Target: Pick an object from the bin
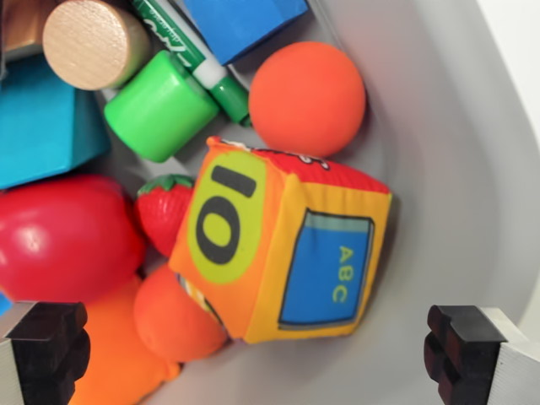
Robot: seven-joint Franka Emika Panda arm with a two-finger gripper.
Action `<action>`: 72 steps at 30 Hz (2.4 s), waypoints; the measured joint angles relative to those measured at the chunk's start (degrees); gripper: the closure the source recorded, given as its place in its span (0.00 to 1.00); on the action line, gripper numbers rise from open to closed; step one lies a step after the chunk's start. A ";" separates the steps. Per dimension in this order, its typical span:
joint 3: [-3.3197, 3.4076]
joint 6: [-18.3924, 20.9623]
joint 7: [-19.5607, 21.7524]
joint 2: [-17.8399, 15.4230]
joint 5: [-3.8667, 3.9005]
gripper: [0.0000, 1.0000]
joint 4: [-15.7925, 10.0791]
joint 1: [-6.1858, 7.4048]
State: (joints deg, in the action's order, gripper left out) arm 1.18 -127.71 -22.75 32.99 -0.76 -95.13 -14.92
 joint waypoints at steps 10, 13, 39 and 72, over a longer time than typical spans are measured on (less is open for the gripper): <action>0.00 -4.22 -0.05 3.66 0.00 0.00 -0.63 0.00; -0.01 -5.23 -0.06 4.62 0.00 0.00 -0.67 0.00; -0.06 -9.00 -0.09 8.54 -0.01 1.00 -0.44 -0.02; -0.09 -8.99 -0.10 8.39 -0.01 1.00 -0.27 -0.02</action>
State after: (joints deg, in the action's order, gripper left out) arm 1.09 -136.70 -22.86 41.38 -0.78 -95.40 -14.94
